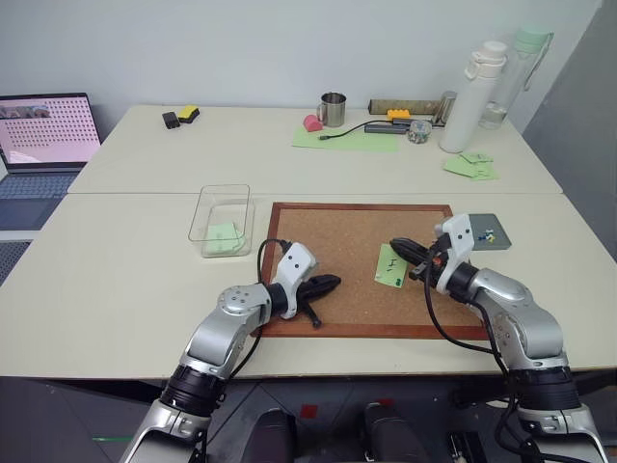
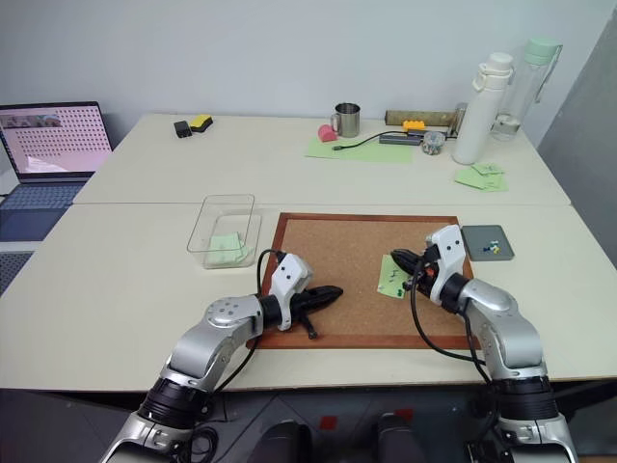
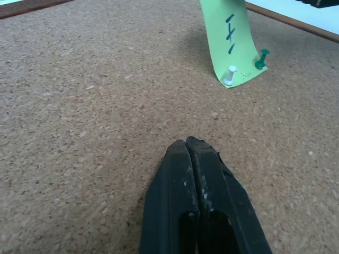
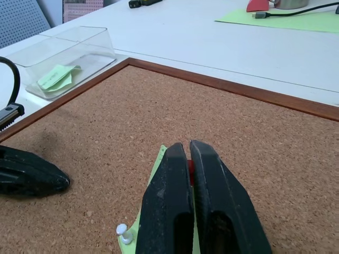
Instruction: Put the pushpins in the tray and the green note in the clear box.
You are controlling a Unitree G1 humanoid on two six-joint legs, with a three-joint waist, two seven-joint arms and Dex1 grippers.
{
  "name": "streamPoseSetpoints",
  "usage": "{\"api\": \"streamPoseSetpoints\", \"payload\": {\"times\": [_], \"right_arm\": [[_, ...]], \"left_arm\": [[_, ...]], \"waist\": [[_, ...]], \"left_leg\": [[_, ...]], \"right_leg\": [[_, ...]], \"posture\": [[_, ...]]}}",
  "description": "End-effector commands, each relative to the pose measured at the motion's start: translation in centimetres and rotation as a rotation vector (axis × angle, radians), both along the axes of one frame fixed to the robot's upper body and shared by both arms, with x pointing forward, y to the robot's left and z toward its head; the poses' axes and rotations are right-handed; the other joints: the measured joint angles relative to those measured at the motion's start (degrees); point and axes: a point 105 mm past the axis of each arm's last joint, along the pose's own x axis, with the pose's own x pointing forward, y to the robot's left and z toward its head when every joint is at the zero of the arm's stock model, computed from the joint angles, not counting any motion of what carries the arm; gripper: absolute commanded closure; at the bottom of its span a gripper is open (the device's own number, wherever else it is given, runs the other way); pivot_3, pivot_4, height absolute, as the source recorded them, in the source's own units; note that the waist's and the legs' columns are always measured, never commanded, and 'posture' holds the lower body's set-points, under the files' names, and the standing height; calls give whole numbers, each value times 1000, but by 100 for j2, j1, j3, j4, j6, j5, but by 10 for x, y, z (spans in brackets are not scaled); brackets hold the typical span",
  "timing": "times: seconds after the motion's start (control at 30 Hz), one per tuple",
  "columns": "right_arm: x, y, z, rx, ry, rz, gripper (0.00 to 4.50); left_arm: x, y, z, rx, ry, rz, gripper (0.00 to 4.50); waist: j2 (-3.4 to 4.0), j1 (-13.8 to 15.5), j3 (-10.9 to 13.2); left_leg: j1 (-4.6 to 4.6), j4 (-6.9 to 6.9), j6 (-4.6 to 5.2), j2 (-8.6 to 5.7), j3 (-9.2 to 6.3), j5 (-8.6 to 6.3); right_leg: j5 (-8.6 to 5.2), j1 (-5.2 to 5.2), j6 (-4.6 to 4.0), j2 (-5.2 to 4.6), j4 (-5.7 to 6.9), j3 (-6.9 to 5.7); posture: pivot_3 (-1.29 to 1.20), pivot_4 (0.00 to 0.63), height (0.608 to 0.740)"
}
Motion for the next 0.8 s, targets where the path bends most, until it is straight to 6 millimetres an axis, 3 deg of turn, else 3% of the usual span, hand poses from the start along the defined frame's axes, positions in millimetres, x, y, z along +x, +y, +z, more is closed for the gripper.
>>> {"api": "streamPoseSetpoints", "payload": {"times": [0.03,0.23,0.43,0.8], "right_arm": [[-1,-7,20,-2,-66,-16,4497],[-2,-10,6,-98,-70,-10,4497],[-6,4,0,-167,-120,44,4497],[0,6,14,-26,-126,-15,4497]], "left_arm": [[3,11,-14,57,36,55,4500],[1,11,-15,55,47,54,4500],[-3,11,-17,64,56,52,4500],[-4,12,-17,65,62,60,4500]], "waist": [[0,0,0],[1,0,-1],[2,-1,-4],[3,-1,-5]], "left_leg": [[0,0,0,0,-1,0],[0,0,0,0,1,0],[2,-1,0,1,1,0],[2,-3,0,2,0,0]], "right_leg": [[0,0,0,0,0,0],[0,1,0,0,-2,0],[0,1,1,1,-2,0],[-1,0,0,2,-3,0]], "posture": [[0,150,740],[0,150,740],[0,150,740],[0,150,740]]}}
